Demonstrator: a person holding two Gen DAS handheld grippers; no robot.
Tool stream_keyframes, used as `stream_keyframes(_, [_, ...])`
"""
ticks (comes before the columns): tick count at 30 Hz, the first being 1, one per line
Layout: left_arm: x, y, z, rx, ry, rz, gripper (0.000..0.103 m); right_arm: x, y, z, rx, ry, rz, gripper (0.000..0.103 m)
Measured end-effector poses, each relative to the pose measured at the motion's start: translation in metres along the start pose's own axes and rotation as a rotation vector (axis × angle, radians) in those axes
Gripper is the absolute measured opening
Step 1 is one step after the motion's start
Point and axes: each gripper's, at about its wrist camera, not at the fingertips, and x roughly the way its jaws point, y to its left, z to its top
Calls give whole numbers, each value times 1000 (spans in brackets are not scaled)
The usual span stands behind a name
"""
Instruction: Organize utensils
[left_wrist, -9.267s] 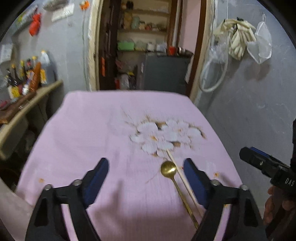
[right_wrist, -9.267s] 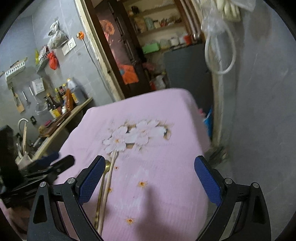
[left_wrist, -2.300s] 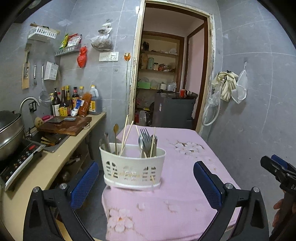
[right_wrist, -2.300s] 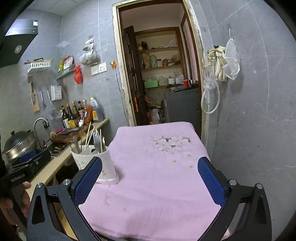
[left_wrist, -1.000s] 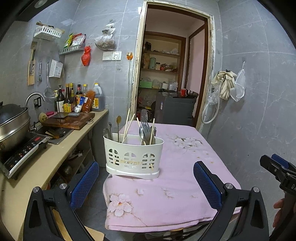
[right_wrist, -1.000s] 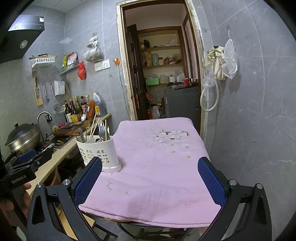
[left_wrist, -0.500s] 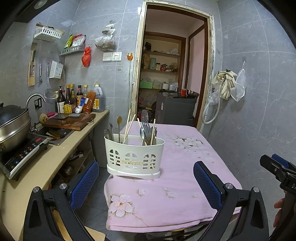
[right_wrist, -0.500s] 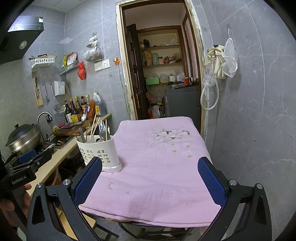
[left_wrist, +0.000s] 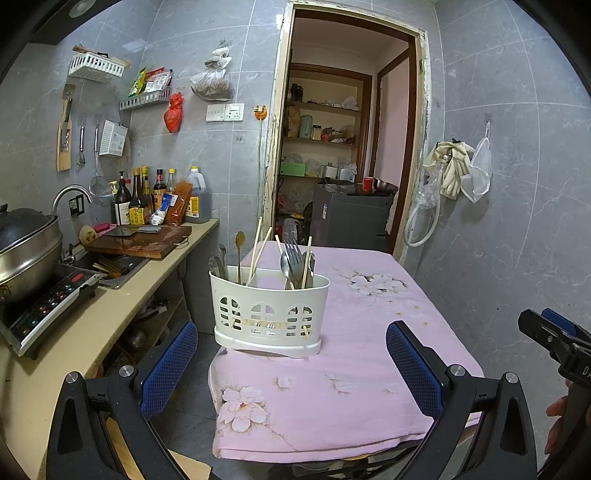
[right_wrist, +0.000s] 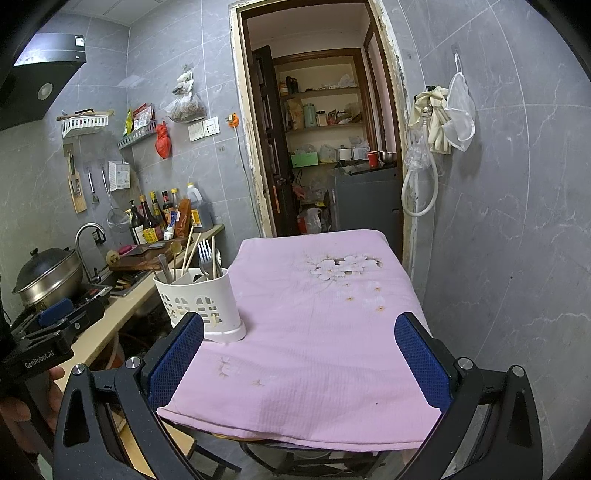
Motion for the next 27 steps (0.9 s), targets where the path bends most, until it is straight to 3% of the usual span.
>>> stream_keyframes(27, [-2, 2, 0, 6, 2, 1, 103, 3, 5, -5, 6, 4, 5, 102])
